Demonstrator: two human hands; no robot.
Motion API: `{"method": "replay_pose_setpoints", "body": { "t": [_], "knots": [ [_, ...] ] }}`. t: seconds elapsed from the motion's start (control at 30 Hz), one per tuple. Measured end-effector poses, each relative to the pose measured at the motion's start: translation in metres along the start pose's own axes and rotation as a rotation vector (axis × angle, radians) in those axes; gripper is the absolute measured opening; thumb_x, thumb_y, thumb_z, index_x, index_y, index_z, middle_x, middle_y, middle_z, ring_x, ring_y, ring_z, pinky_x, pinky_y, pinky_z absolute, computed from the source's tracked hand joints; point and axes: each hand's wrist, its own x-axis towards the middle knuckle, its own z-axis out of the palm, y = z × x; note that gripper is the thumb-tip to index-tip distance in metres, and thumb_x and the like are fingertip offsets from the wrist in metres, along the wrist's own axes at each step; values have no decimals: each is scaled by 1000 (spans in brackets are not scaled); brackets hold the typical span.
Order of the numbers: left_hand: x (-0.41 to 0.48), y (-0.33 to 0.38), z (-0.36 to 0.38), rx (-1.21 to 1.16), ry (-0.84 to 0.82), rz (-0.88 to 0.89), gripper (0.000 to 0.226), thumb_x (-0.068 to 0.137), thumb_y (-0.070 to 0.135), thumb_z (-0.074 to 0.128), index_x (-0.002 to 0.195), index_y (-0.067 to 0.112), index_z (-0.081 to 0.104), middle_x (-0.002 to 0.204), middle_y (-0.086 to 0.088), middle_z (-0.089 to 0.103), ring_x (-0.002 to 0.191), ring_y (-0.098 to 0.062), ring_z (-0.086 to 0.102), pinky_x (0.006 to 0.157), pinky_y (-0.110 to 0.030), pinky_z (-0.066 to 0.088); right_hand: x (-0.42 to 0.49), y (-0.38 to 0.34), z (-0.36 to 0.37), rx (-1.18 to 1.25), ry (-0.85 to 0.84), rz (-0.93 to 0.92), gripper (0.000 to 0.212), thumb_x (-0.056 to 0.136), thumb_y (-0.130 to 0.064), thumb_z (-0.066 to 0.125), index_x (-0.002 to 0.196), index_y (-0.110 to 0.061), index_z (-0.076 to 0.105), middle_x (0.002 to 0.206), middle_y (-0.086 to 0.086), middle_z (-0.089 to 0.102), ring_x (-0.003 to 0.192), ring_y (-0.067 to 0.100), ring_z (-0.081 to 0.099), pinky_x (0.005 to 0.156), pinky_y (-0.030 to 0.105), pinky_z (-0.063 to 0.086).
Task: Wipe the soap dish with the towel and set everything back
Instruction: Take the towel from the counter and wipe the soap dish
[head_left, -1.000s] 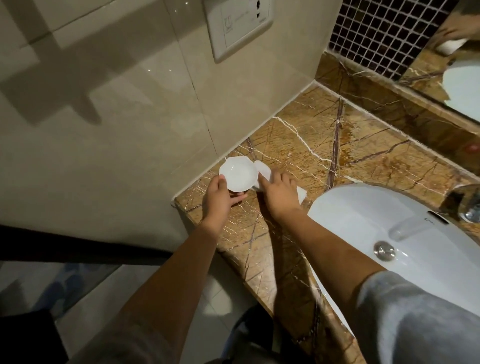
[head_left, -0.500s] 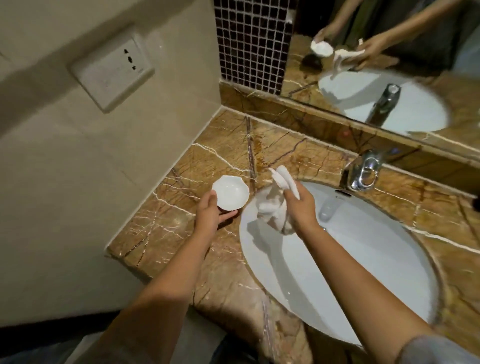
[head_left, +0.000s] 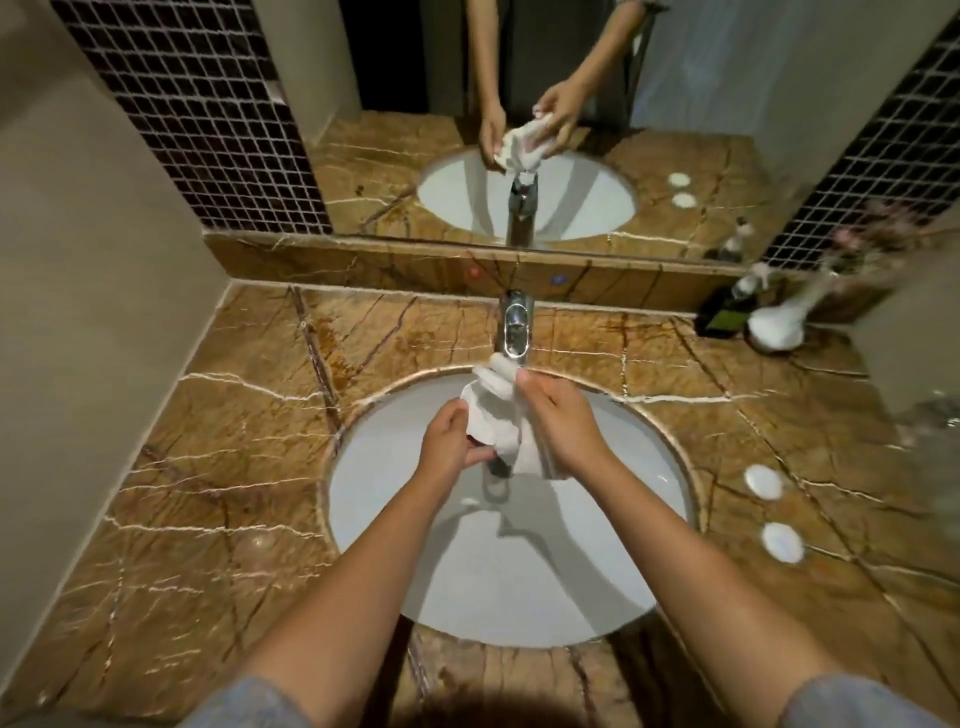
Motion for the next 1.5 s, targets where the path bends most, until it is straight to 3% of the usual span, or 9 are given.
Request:
{"method": "replay_pose_setpoints", "body": {
  "t": [0.1, 0.2, 0.43, 0.67, 0.83, 0.97, 1.1, 1.23, 1.5],
  "knots": [
    [0, 1, 14, -12, -11, 3, 26, 103, 19, 34, 108, 17, 60, 114, -15, 63, 83, -20, 68, 58, -26, 61, -3, 20, -5, -567, 41, -132, 34, 97, -39, 43, 124, -27, 60, 119, 7, 50, 109, 22, 48, 83, 31, 41],
    [2, 0, 24, 18, -29, 17, 29, 102, 18, 34, 109, 13, 62, 107, -14, 65, 84, -22, 68, 66, -33, 63, -7, 28, -3, -788, 60, -150, 46, 94, -38, 48, 138, -23, 46, 135, 9, 41, 124, 28, 40, 86, 35, 44],
    [-2, -5, 33, 112, 2, 33, 31, 101, 17, 35, 114, 1, 58, 99, -15, 61, 85, -27, 63, 74, -40, 59, -9, 31, -3, -771, -35, -220, 45, 93, -31, 50, 137, -21, 45, 131, 12, 41, 107, 33, 54, 74, 35, 46],
    [-3, -11, 22, 148, -35, 39, 35, 103, 22, 34, 124, 5, 56, 108, -17, 64, 81, -23, 69, 59, -30, 62, 0, 34, -39, -1024, -368, -415, 40, 85, -32, 56, 124, -26, 60, 120, 10, 52, 100, 30, 56, 66, 29, 33],
    [-5, -12, 29, 133, -109, 16, 35, 104, 25, 32, 124, 8, 57, 107, -15, 65, 86, -27, 70, 62, -30, 62, 3, 33, -45, -984, -181, -408, 38, 87, -28, 56, 125, -24, 58, 123, 12, 52, 101, 32, 55, 64, 31, 36],
    [-5, -12, 32, 147, -60, 17, 33, 103, 24, 33, 119, 12, 60, 107, -16, 67, 90, -26, 70, 61, -32, 62, -1, 36, -27, -880, -228, -326, 42, 86, -28, 56, 128, -26, 55, 130, 9, 47, 109, 30, 52, 69, 30, 37],
    [-4, -14, 24, 292, 25, 102, 30, 103, 26, 33, 111, 16, 60, 106, -12, 65, 103, -35, 64, 84, -52, 57, -6, 36, -29, -930, -396, -315, 40, 82, -34, 59, 122, -30, 62, 122, 5, 53, 99, 28, 59, 69, 31, 42],
    [-9, -18, 19, 268, -12, 43, 35, 103, 25, 34, 124, 6, 56, 116, -15, 58, 108, -35, 60, 70, -45, 62, -2, 30, -41, -1076, -405, -302, 40, 74, -38, 65, 114, -32, 66, 109, 3, 60, 96, 27, 61, 66, 31, 35],
    [-10, -16, 24, 244, -100, 1, 38, 104, 25, 33, 128, 4, 53, 117, -20, 61, 92, -33, 67, 66, -37, 63, -9, 43, -35, -1007, -132, -296, 40, 83, -30, 56, 123, -26, 61, 123, 9, 53, 110, 30, 55, 72, 35, 47]
  ]
}}
